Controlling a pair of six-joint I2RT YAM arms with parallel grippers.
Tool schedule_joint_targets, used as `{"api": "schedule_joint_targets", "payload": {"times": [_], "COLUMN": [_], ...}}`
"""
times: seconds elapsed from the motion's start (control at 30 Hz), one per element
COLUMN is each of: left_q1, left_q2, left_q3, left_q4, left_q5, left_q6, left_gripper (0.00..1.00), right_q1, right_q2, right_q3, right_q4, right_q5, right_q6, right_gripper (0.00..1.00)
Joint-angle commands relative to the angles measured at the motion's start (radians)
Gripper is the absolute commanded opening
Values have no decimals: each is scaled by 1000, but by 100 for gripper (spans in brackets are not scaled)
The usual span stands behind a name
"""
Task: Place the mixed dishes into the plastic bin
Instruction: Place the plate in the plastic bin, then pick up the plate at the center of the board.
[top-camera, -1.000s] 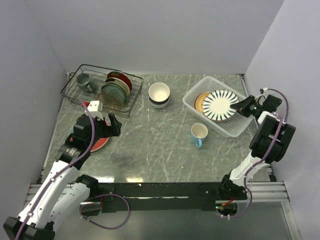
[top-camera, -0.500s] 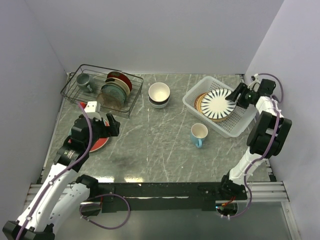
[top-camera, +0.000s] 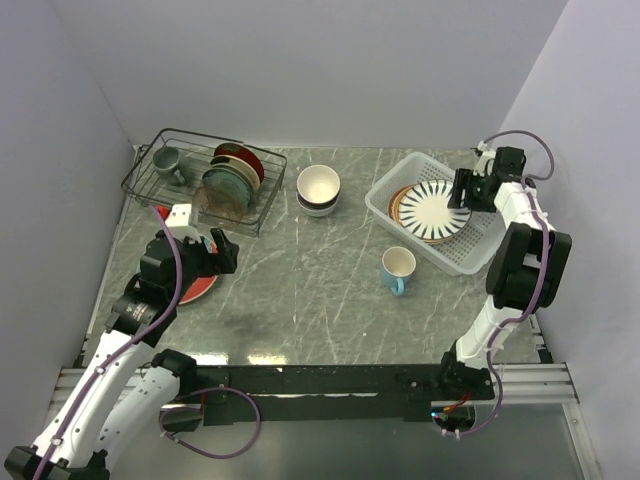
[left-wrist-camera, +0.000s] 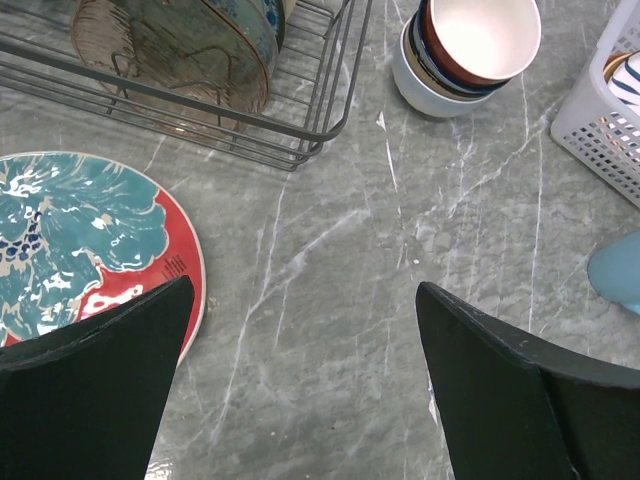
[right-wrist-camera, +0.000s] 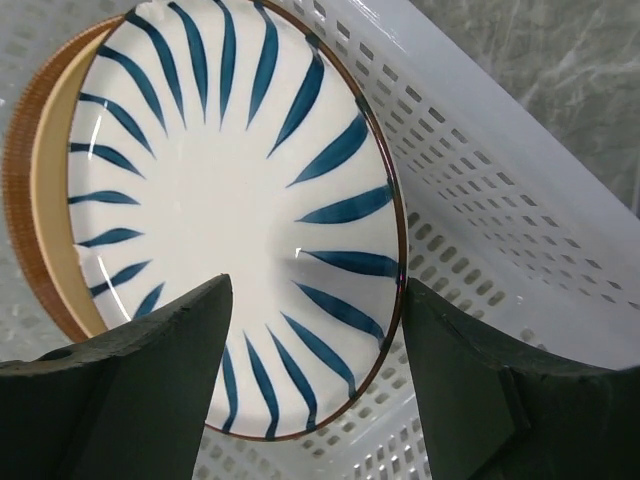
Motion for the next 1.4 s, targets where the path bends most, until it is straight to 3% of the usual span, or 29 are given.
{"api": "schedule_joint_targets", "payload": {"times": [0.0, 0.33, 0.73, 0.83, 0.9, 0.97, 1.03, 1.1, 1.37], "left_q1": [4, 4, 6, 7, 7, 9, 9, 10, 13], "left_q2": [-18, -52, -32, -16, -1, 8, 28, 60, 271], "left_q3": [5, -1, -3, -2, 2, 3, 11, 17, 60], "left_q4": [18, 19, 21, 19, 15, 15, 6, -2, -57], "left_q5": [-20, -37, -22, -23, -31, -35, -37, -37, -127], "left_q6": [-4, -8, -11, -13, -16, -20, -25, -34, -108], "left_gripper": [99, 99, 99, 99, 99, 99, 99, 99, 99], "right_q1": [8, 20, 48, 48, 43, 34, 28, 25, -4], "right_q2": [-108, -298, -712, -822, -902, -983, -1063, -1094, -1110], "right_q3": [17, -75, -241, -305, -361, -434, -547, -607, -707], "right_q4": [25, 56, 94, 129, 151, 203, 304, 364, 347], "right_q5": [107, 45, -217, -232, -237, -260, -188, -182, -461], "right_q6": [-74, -83, -39, -40, -45, -36, 54, 78, 30], "right_gripper": [76, 76, 80, 86, 98, 100, 100, 100, 100]}}
